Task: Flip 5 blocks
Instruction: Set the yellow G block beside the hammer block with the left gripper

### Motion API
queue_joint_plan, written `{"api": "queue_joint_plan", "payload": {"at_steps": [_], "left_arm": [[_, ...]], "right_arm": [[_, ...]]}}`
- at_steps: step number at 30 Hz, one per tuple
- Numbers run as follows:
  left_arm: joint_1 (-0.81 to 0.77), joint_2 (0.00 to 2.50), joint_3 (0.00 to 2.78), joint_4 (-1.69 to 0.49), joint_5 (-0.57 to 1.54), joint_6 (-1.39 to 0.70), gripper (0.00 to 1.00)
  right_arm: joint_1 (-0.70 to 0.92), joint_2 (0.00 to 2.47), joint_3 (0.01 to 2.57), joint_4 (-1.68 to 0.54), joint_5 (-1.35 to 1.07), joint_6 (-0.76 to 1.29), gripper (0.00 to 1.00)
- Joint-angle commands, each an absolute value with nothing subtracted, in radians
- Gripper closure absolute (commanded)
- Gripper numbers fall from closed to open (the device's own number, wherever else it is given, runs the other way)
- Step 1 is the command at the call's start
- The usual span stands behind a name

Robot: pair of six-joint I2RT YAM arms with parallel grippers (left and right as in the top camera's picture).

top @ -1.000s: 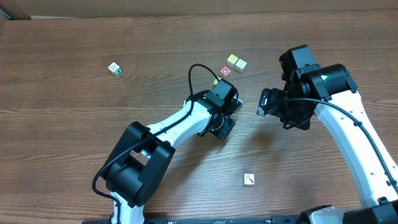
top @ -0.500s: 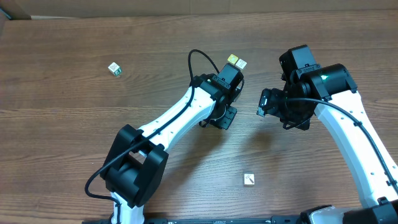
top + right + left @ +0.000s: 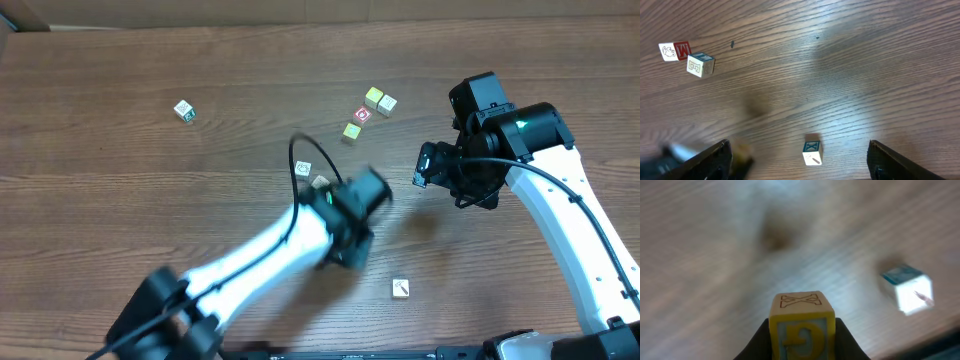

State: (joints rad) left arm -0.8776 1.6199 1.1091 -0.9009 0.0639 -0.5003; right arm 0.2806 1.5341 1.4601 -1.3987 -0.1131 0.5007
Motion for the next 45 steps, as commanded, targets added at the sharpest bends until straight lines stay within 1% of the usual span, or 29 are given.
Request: {"api": "queue_joint_plan", "payload": {"at_steps": [1,7,11,14,18,21,26,37,41,45], "left_arm": [[-0.998,1.548,0.998,-0.821,0.070,-0.759,0.96],[-1.112,1.550,0.925,-0.669,0.066,-0.977,0.96],[-1.121,1.550,0.916,-0.661,0.020,-1.073,0.96],[-1.120,1.550,0.916,-0.660,-0.009,-1.105,0.96],[-1.121,1.588,0.916,-0.638,-0.007,-1.098,0.96],[-1.124,1.639,0.916,-0.598,0.030,-1.058,0.96],[-1.128,1.708,0.916,-0.574,0.072,-1.054,0.96],[-1.124,1.708,0.916,-0.566,0.070,-1.044,0.96],[-1.124,1.708,0.916,-0.553,0.061,-1.034,0.93],[-1.124,1.708,0.916,-0.544,0.059,-1.024,0.84]], "right_arm": [[0.279,1.502,1.486,-1.394,-0.102,0.496,0.13],[0.279,1.502,1.486,-1.399,-0.103,0.496,0.13],[0.279,1.502,1.486,-1.405,-0.103,0.492,0.13],[0.279,1.502,1.486,-1.411,-0.103,0.492,0.13],[0.279,1.501,1.486,-1.424,-0.103,0.488,0.13],[0.279,1.502,1.486,-1.425,-0.103,0.488,0.13],[0.279,1.502,1.486,-1.428,-0.103,0.488,0.13],[0.279,1.502,1.486,-1.428,-0.103,0.481,0.13],[0.279,1.502,1.486,-1.429,-0.103,0.481,0.13],[0.279,1.502,1.486,-1.433,-0.103,0.481,0.13]]}}
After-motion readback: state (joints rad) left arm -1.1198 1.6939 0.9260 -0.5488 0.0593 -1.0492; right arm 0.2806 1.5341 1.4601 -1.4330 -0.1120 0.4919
